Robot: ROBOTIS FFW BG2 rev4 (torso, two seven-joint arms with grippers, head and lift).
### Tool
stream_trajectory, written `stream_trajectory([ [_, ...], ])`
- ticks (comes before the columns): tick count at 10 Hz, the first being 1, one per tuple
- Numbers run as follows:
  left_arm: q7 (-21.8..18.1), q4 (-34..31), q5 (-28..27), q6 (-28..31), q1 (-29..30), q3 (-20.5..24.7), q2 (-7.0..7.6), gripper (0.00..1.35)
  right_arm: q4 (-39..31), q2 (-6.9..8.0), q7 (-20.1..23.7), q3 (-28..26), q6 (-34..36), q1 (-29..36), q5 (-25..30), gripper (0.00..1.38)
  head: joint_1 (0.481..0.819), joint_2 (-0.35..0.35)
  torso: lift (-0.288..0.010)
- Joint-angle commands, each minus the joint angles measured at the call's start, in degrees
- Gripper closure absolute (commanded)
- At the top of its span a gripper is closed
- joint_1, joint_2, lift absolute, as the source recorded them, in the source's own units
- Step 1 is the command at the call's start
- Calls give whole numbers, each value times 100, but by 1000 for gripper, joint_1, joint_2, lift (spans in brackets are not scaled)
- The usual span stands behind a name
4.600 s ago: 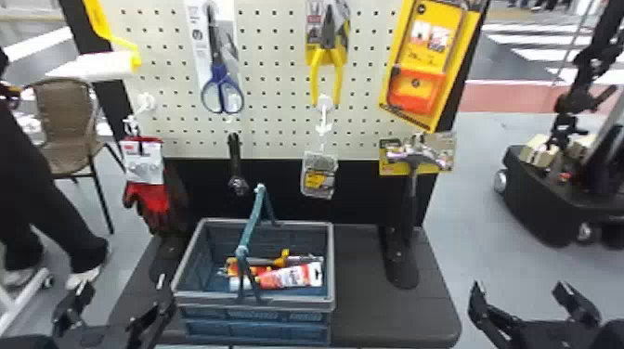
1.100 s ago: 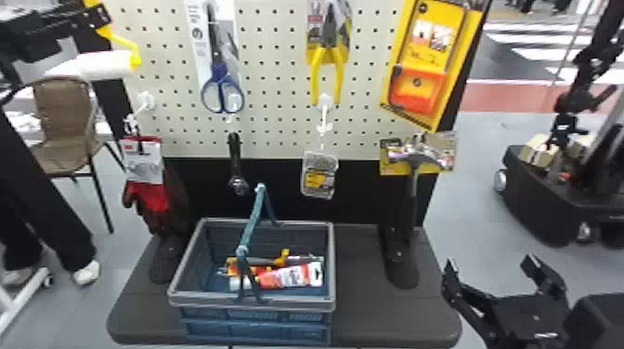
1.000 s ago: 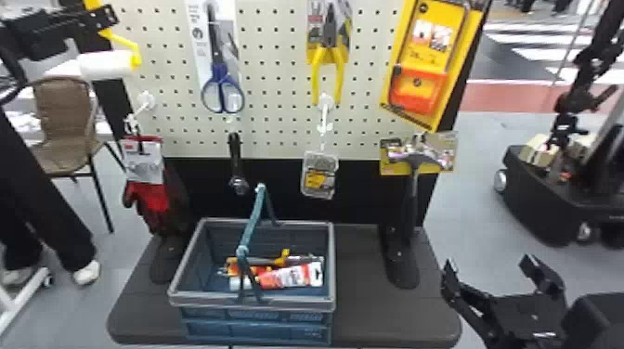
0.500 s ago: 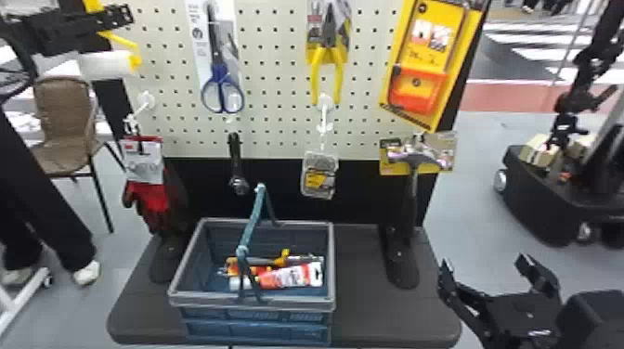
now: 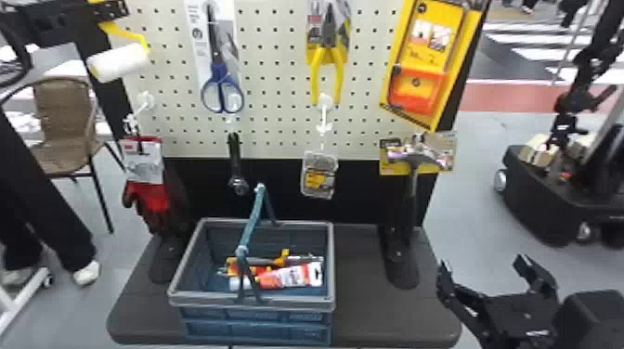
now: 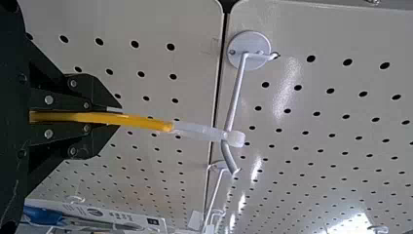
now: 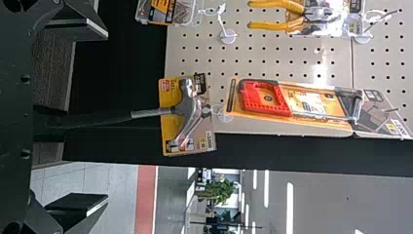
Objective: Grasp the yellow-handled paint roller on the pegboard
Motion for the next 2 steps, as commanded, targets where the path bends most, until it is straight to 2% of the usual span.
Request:
stream_trajectory([
  [1,-1,16,-32,-3,-15,4,0,1216,3,0,0,0,6,8,-5,122,549,0,-100],
  [2,-1,16,-40,-3,-15,4,-9,1216,-11,0,0,0,6,8,-5,122,549,0,-100],
])
